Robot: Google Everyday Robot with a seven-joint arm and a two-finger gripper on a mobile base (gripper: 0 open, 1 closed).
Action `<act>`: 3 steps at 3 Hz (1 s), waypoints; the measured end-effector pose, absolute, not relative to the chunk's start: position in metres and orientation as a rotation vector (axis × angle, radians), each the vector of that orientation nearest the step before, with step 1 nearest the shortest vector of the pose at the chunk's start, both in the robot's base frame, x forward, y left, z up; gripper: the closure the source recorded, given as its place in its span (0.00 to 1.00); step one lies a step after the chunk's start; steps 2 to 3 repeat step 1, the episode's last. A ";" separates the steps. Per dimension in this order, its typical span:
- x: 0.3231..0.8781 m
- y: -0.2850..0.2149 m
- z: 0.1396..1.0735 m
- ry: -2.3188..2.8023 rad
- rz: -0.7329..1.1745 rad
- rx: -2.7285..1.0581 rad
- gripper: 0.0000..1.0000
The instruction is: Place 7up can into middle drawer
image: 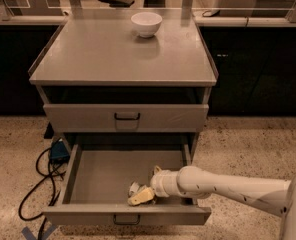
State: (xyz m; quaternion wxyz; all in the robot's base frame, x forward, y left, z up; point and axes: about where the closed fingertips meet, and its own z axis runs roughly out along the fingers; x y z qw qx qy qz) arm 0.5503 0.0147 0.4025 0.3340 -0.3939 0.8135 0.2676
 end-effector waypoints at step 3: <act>0.550 0.015 0.402 2.123 0.699 -1.028 0.00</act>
Offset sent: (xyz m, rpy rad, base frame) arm 0.0000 0.0000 0.0000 0.0000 0.0000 0.0000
